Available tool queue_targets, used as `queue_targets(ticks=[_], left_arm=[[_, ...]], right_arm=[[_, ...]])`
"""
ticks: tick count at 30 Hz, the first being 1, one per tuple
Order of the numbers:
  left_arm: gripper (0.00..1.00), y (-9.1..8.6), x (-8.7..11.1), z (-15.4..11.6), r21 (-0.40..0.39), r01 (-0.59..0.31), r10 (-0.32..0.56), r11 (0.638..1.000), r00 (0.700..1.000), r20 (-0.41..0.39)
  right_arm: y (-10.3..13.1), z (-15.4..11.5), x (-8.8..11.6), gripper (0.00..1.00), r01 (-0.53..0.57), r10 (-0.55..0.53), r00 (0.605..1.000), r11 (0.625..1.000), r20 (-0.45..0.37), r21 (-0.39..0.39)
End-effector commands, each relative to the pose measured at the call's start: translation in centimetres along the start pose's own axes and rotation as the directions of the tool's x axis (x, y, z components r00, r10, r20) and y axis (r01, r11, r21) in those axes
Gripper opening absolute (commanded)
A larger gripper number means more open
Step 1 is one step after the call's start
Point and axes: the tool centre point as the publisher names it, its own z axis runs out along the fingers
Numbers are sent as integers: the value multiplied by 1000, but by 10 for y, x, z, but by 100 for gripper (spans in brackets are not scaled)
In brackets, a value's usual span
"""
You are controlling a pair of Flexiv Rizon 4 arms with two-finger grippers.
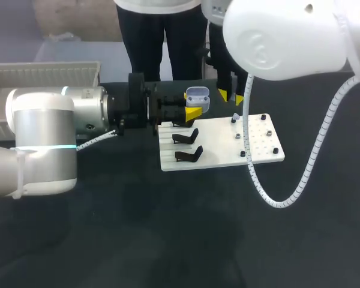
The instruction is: Pick up each earbud case from the left stands, insert the matching earbuds, close the lid, and place the case in the box.
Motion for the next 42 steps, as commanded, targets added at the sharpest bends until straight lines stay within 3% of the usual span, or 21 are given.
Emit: queue_targets(ticks=[1,7,18,42], left_arm=[[0,-1,1,0,-6,-5,5,1000,1000,5],[0,-1,1,0,-6,-5,5,1000,1000,5],[0,-1,1,0,-6,-5,5,1000,1000,5],[0,-1,1,0,-6,-5,5,1000,1000,5]], right_arm=[[2,0,2,0,-4,4,1000,1000,-2,9],[25,-4,1,0,-7,6,999,1000,-49,-20],[60,-6,-2,0,23,-25,998,999,-59,-34],[72,10,-4,0,70,-71,996,997,-51,-20]])
